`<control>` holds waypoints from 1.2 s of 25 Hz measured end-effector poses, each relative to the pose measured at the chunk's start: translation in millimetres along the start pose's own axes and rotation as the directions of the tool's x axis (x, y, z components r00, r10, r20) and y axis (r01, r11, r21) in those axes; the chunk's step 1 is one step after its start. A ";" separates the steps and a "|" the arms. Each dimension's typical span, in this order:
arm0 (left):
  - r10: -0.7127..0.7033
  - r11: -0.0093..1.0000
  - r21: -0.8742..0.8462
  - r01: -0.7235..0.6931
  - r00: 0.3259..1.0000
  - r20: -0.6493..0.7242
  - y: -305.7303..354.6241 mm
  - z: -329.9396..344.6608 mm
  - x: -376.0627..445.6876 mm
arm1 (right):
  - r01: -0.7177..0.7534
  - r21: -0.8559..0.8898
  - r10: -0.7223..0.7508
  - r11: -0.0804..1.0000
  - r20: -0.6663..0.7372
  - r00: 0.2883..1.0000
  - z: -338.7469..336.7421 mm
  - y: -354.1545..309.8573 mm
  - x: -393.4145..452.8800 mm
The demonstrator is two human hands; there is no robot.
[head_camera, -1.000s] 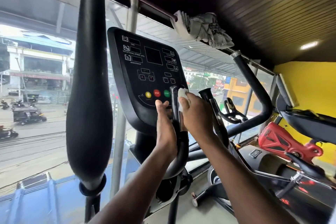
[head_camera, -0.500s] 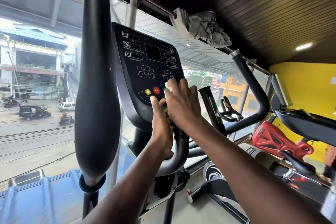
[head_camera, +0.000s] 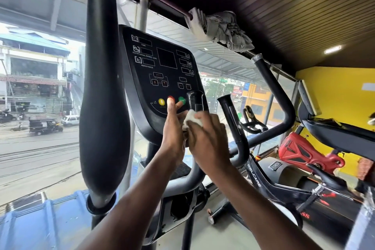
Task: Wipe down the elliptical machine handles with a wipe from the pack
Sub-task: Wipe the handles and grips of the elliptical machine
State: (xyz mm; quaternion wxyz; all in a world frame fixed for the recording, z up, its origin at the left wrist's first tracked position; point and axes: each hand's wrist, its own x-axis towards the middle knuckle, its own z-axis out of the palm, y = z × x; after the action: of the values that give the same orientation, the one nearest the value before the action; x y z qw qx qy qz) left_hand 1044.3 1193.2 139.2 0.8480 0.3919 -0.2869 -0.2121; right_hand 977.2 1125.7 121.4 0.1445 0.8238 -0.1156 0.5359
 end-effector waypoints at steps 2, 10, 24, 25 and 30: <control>0.015 1.000 0.009 -0.015 1.000 -0.012 -1.3 -3.0 1.2 | -0.098 0.132 0.097 0.986 0.013 0.995 -2.7 6.9 -2.1; -0.053 0.999 -0.005 0.053 0.998 -0.046 -39.5 6.8 -7.0 | -0.564 0.452 0.448 0.691 0.344 0.825 -9.4 12.7 -8.7; 0.013 0.982 0.188 0.009 0.994 -0.111 -68.1 -27.2 -30.2 | -0.639 0.498 0.463 0.587 0.441 0.769 -9.1 5.2 -27.4; 0.009 0.978 0.209 0.010 0.996 -0.089 -68.8 -28.2 -30.0 | -0.585 0.473 0.443 0.658 0.384 0.810 -4.5 1.8 -27.1; -0.011 0.975 0.223 0.010 1.000 0.001 -73.2 -36.4 -28.7 | -0.238 0.354 0.281 0.904 -0.076 0.957 12.2 -25.8 -102.7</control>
State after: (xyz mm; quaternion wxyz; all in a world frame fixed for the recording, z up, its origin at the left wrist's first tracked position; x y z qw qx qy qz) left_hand 1036.8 1185.6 53.2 0.7972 0.4859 -0.3078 -0.1835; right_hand 955.5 1149.0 19.7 -0.0664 0.7782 -0.1205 0.6127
